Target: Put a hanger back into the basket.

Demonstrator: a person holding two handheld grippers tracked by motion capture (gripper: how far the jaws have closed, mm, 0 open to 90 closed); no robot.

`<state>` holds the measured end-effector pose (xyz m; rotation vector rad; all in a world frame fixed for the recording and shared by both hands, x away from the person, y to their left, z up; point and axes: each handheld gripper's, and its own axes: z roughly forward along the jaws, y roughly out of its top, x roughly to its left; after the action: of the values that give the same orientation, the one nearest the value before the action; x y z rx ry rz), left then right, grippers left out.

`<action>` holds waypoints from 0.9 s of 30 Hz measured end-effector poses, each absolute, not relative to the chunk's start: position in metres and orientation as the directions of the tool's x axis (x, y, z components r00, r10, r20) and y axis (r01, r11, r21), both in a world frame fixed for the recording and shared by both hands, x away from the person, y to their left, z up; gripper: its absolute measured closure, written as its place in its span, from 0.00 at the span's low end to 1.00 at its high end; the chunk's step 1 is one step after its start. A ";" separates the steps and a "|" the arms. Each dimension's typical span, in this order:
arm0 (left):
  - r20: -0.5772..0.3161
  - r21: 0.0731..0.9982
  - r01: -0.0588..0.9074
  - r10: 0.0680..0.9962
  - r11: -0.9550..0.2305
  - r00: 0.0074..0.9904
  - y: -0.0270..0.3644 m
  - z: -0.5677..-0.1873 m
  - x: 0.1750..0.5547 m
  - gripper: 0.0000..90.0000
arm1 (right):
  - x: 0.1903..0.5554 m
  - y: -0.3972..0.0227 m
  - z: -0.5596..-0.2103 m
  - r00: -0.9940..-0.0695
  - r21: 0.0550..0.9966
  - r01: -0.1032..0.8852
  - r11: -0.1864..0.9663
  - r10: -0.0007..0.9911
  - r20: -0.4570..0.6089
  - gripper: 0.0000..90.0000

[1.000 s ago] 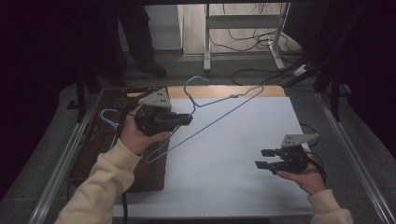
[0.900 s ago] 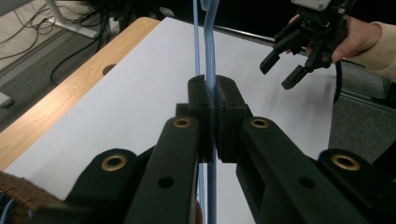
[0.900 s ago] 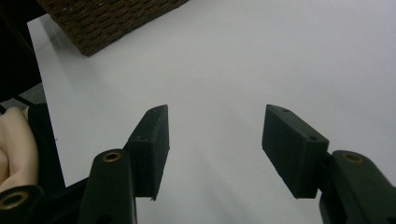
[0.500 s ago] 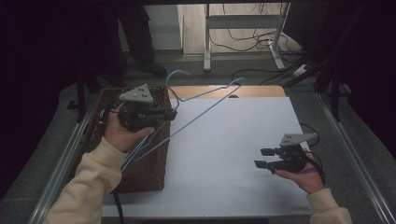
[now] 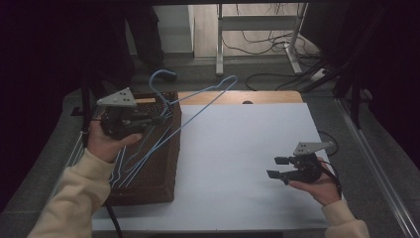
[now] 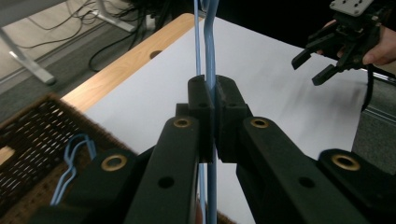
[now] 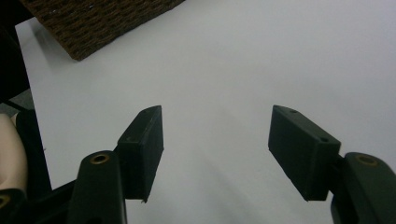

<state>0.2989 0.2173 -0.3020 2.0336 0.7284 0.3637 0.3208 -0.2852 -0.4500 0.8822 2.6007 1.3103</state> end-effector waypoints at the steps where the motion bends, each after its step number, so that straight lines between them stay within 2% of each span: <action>1: -0.023 0.843 0.353 0.628 -0.406 0.778 0.220 -0.302 0.297 0.97 | 0.320 -0.284 -0.449 -0.827 0.759 0.452 0.469 0.538 0.160 0.39; 15: -0.049 0.843 0.411 0.710 -0.348 0.702 0.270 -0.313 0.290 0.97 | 0.321 -0.277 -0.452 -0.833 0.755 0.447 0.479 0.531 0.156 0.38; 27: -0.113 0.819 0.499 0.773 -0.283 0.624 0.304 -0.341 0.305 0.97 | 0.320 -0.278 -0.453 -0.829 0.753 0.452 0.478 0.537 0.157 0.37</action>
<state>0.3054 0.3041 -0.3411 1.9508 1.0051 0.3863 0.3201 -0.2776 -0.4529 0.8773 2.6138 1.2849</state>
